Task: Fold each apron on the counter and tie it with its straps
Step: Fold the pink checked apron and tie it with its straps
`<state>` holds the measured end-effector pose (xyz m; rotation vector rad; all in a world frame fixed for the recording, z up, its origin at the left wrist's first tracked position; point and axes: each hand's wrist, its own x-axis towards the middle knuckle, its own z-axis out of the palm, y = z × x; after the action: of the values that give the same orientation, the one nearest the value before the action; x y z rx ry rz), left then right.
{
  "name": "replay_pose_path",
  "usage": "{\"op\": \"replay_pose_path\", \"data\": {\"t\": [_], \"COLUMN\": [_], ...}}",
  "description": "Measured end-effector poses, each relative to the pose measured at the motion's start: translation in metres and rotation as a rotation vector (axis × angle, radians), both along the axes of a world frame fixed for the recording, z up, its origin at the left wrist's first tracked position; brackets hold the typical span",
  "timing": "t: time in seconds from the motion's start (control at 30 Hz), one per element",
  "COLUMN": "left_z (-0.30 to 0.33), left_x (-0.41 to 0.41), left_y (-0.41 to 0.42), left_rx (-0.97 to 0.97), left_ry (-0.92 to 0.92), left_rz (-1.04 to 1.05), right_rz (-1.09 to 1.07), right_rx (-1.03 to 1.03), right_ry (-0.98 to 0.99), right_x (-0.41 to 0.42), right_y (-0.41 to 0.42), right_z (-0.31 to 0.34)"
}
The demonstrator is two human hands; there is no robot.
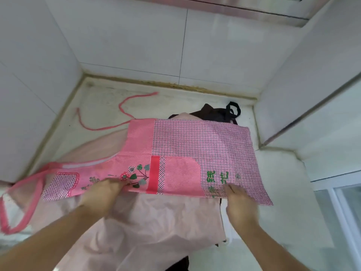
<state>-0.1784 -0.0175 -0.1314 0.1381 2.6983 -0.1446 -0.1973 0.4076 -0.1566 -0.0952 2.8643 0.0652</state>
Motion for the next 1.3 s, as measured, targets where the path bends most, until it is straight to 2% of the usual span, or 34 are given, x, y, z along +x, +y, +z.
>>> {"op": "replay_pose_path", "data": {"t": [0.1,0.2,0.27,0.33,0.57,0.67,0.77,0.9,1.07,1.2,1.23,1.3], "left_z": [0.018,0.043,0.064,0.078,0.072,0.061,0.048,0.03,-0.009,-0.025,-0.026,-0.034], "left_x": [0.005,0.002,-0.002,-0.01,-0.044,-0.062,-0.08,-0.095,-0.108,-0.102,-0.099,-0.087], "left_y": [-0.022,-0.033,-0.032,-0.029,-0.047,-0.053,-0.06,-0.063,-0.069,-0.055,-0.046,-0.025], "left_rx": [0.084,-0.096,-0.128,-0.107,-0.009,-0.01,-0.072,-0.068,-0.046,0.039,0.087,0.178], "left_ry": [0.025,-0.181,-0.323,-0.346,-0.02,0.052,0.103,0.116,0.349,0.595,0.621,0.618], "left_rz": [0.004,-0.053,-0.072,-0.055,0.158,0.215,0.209,0.244,0.213,0.216,0.185,0.117], "right_rz": [-0.087,-0.047,-0.114,-0.161,-0.232,-0.279,-0.245,-0.224,-0.261,-0.267,-0.217,-0.069], "right_rx": [0.034,-0.028,-0.163,-0.264,-0.183,-0.216,-0.219,-0.193,-0.131,-0.086,-0.116,-0.199], "right_ry": [-0.033,-0.118,-0.174,-0.146,-0.069,-0.014,0.026,-0.015,-0.045,0.272,0.318,0.278], "right_x": [0.015,0.019,0.017,0.012,-0.032,-0.065,-0.097,-0.133,-0.155,-0.144,-0.135,-0.11], "right_y": [0.027,0.045,0.056,0.064,0.068,0.066,0.058,0.052,0.048,0.029,0.014,-0.034], "right_z": [0.028,0.045,0.054,0.062,0.079,0.078,0.075,0.058,0.026,0.007,0.006,0.005]}}
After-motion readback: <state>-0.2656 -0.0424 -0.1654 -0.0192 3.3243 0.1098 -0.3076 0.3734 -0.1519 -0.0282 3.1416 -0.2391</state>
